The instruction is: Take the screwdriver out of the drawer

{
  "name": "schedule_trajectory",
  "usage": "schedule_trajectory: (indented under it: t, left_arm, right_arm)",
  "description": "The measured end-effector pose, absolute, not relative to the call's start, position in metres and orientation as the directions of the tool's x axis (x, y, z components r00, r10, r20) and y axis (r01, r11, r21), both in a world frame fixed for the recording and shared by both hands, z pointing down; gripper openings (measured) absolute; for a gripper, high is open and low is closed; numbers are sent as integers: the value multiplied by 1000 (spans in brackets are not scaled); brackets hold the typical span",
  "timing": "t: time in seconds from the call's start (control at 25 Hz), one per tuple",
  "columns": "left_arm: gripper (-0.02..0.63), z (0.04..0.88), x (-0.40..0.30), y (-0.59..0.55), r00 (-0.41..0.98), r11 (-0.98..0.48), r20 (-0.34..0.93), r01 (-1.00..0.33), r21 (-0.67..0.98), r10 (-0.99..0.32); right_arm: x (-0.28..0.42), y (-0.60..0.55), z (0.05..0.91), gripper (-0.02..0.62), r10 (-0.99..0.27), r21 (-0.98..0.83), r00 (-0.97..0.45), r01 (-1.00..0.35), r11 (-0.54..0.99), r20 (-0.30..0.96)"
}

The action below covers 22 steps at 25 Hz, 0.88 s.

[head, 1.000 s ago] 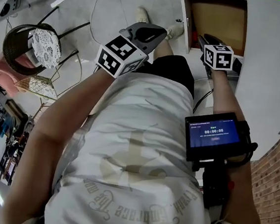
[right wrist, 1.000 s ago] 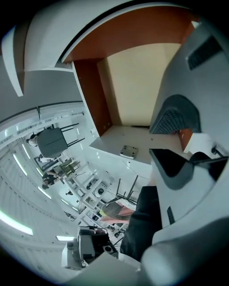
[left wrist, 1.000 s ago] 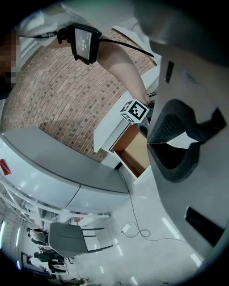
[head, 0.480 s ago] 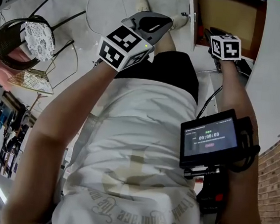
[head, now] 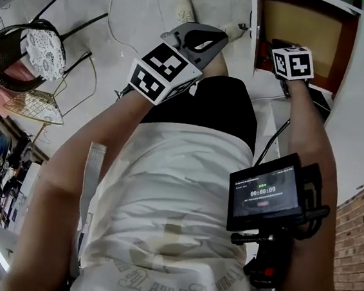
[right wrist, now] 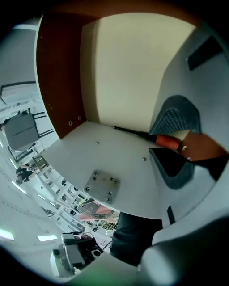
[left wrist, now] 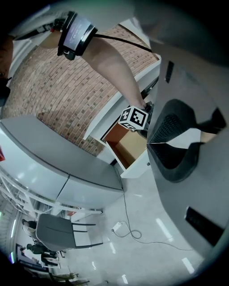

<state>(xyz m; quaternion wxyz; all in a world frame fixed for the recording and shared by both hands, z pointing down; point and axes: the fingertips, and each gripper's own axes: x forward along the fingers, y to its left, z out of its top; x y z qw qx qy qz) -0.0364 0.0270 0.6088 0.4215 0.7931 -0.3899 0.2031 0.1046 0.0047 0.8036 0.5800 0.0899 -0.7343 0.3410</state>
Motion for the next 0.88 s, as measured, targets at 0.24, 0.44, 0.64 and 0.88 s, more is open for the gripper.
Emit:
schedule_trajectory:
  t: [0.24, 0.44, 0.64, 0.88]
  left_arm:
    - [21, 623, -41, 34, 603, -318, 661, -798, 513, -446]
    - [21, 637, -47, 40, 587, -295, 675, -809, 509, -446]
    - [21, 634, -48, 38, 582, -284, 674, -812, 510, -454]
    - [21, 632, -47, 38, 583, -280, 672, -811, 513, -457]
  right_arm:
    - [102, -1, 824, 96, 265, -403, -315, -560, 724, 912]
    - [102, 3, 844, 92, 284, -406, -295, -569, 715, 912]
    - [97, 3, 845, 92, 313, -424, -287, -569, 705, 905]
    - [99, 4, 846, 94, 337, -438, -279, -574, 692, 899]
